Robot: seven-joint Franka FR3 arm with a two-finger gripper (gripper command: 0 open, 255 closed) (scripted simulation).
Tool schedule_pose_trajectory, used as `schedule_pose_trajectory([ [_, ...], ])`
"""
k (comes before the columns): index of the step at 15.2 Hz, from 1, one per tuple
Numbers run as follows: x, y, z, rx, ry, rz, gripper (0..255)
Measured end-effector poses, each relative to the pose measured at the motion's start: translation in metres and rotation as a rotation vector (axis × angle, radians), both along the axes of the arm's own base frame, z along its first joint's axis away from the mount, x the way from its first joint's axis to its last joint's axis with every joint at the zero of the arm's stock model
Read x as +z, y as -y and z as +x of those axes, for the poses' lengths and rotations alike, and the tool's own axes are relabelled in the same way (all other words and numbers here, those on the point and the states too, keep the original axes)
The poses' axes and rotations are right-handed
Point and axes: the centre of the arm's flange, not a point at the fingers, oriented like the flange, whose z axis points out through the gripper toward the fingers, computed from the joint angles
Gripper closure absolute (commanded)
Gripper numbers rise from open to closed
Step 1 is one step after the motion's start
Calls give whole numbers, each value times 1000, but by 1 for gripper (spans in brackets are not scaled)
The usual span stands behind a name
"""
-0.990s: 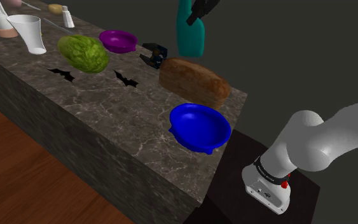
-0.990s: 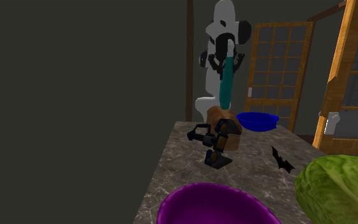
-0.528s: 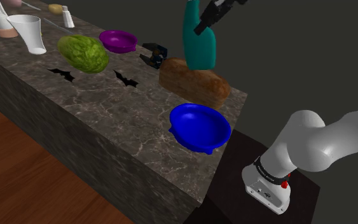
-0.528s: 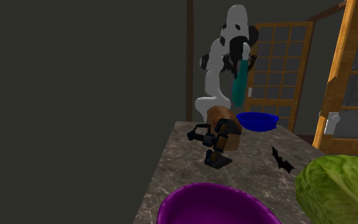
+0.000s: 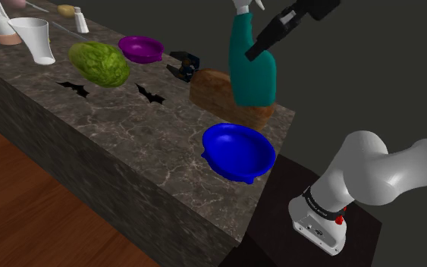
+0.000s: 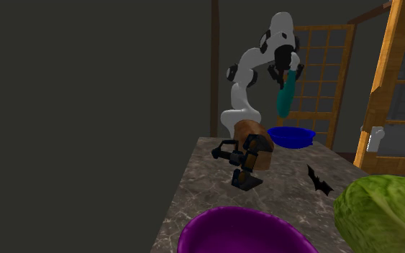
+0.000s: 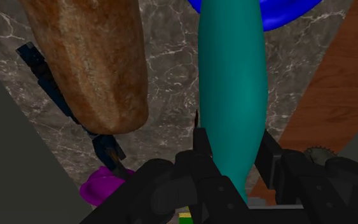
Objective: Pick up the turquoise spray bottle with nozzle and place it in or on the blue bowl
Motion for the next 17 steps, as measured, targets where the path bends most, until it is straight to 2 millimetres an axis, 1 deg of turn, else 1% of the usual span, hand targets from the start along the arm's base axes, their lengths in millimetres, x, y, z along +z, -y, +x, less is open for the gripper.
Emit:
schedule_pose_trajectory([
  [4,1,-31,-43,0,0,0,255],
  [6,2,-47,-69,1,0,0,255],
  [7,-2,-48,-76,1,0,0,255],
  [10,-15,-49,-81,-1,-1,0,255],
  [17,-53,-49,-82,-1,-1,0,255],
])
